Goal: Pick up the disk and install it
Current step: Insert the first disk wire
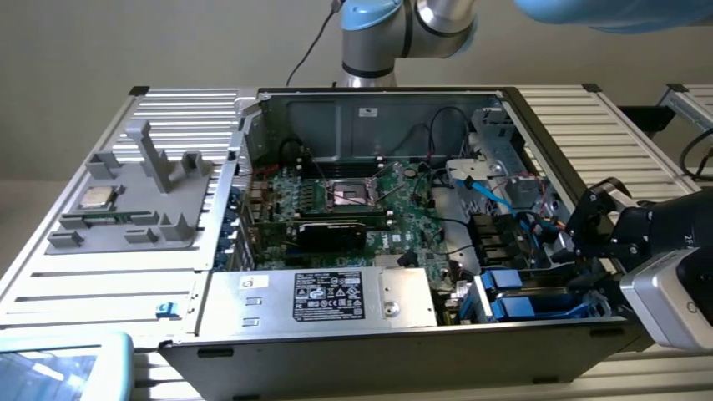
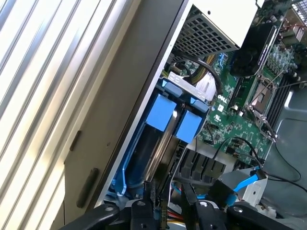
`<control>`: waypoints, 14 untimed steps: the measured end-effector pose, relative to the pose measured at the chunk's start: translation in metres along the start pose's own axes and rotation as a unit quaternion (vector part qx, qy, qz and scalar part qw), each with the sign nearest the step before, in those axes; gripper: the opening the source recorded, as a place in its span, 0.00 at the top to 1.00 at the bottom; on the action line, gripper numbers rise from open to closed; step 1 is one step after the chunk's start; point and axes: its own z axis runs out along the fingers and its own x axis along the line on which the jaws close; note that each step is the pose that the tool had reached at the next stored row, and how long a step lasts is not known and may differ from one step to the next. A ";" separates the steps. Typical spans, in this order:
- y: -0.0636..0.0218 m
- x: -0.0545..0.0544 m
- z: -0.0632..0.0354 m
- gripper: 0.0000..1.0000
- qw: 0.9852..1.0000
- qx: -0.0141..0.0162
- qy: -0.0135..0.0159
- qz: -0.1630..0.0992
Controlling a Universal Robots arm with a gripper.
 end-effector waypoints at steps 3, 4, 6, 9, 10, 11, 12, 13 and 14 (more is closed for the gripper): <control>0.0000 0.000 0.0000 0.65 1.000 0.000 0.000 0.000; 0.0000 0.000 0.0000 0.65 1.000 0.000 0.000 0.000; 0.0000 0.000 0.0001 0.65 1.000 0.000 0.000 0.000; 0.0000 0.000 0.0001 0.74 1.000 0.000 0.000 0.000; 0.0001 0.000 0.0001 0.74 1.000 0.000 0.000 0.000; 0.0001 0.000 0.0001 0.81 1.000 0.000 0.000 0.000; 0.0001 0.000 0.0001 0.81 1.000 0.000 0.000 0.000; 0.0001 0.000 0.0001 0.81 1.000 0.000 0.000 0.000; 0.0000 0.000 0.0001 0.81 1.000 0.000 0.000 0.000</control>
